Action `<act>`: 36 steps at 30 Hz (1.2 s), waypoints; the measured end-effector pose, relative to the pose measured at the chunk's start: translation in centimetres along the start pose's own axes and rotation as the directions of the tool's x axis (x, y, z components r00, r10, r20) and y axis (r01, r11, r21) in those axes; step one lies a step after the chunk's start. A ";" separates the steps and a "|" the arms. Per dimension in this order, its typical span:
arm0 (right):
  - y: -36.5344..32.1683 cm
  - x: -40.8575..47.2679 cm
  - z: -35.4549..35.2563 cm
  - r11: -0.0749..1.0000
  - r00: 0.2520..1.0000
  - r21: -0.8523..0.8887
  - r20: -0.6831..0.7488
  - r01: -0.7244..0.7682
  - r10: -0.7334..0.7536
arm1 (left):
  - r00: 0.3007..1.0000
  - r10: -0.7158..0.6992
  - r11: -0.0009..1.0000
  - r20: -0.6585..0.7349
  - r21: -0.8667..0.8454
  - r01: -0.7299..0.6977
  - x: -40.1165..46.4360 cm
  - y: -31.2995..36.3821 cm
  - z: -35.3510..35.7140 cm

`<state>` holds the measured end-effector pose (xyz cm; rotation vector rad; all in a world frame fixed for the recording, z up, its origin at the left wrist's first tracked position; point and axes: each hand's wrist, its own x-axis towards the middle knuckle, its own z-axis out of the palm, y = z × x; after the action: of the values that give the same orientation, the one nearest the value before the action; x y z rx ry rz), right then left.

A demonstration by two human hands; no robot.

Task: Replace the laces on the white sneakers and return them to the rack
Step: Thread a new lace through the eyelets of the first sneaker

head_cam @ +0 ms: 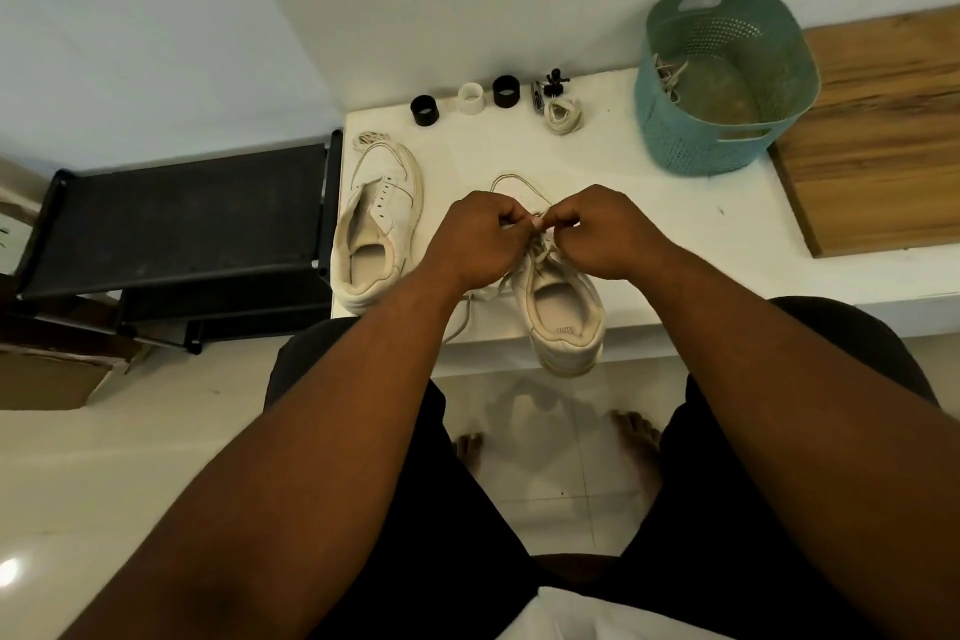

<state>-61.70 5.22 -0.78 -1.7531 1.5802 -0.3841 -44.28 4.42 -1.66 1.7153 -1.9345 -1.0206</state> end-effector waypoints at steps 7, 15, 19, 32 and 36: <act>-0.3 -0.3 0.1 0.999 0.998 0.019 0.048 -0.034 0.034 | 1.000 -0.023 0.994 -0.013 0.103 0.024 0.4 0.0 -0.2; 0.0 0.0 0.5 0.986 0.991 0.104 -0.021 -0.129 0.132 | 0.999 -0.046 0.998 0.015 0.033 0.046 0.5 -0.5 -0.5; 0.3 -0.4 0.1 0.992 0.994 0.063 -0.009 -0.108 0.109 | 0.999 -0.046 0.997 0.001 0.067 0.046 0.5 -0.5 -0.1; 0.3 -1.9 -0.1 0.984 0.981 -0.037 -0.082 -0.177 0.173 | 1.000 -0.002 1.000 0.031 0.026 0.001 1.0 -1.1 0.0; 0.6 -1.9 -0.1 0.978 0.975 0.030 -0.078 -0.208 0.210 | 1.000 -0.006 1.000 0.026 0.020 0.006 0.8 -1.3 1.1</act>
<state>-62.57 6.96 -0.61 -1.5530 1.7915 -0.3710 -44.25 4.00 -3.49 1.7280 -1.9632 -1.0348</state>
